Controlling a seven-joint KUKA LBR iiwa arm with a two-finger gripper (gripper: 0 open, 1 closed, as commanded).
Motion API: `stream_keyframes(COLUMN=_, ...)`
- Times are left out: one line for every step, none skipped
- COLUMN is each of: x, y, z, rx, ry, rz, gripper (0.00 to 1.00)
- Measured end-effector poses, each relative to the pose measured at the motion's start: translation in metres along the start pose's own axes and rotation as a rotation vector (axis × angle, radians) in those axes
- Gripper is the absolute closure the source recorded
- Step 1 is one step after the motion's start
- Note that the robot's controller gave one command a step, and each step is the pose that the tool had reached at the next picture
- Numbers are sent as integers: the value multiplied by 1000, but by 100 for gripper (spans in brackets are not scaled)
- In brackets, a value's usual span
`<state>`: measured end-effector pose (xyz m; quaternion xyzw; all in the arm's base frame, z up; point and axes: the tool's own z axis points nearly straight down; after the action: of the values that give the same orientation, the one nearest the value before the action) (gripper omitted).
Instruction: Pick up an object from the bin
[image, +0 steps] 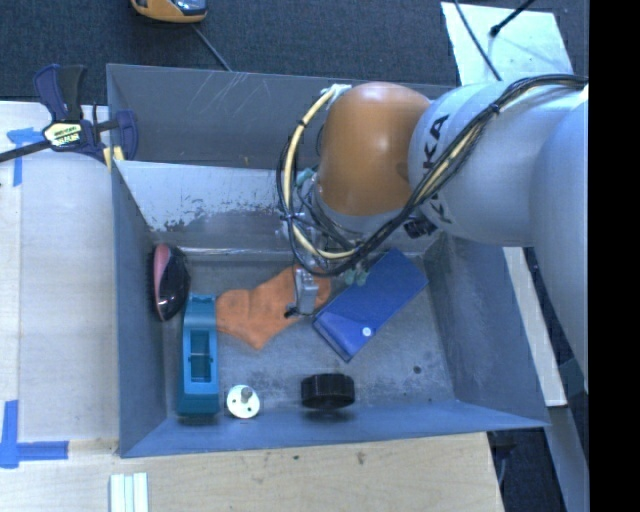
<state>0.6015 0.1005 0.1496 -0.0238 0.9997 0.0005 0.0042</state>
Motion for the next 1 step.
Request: stream_keyframes(x=37, y=6, z=48, rx=0, ry=6, rz=-117, gripper=0)
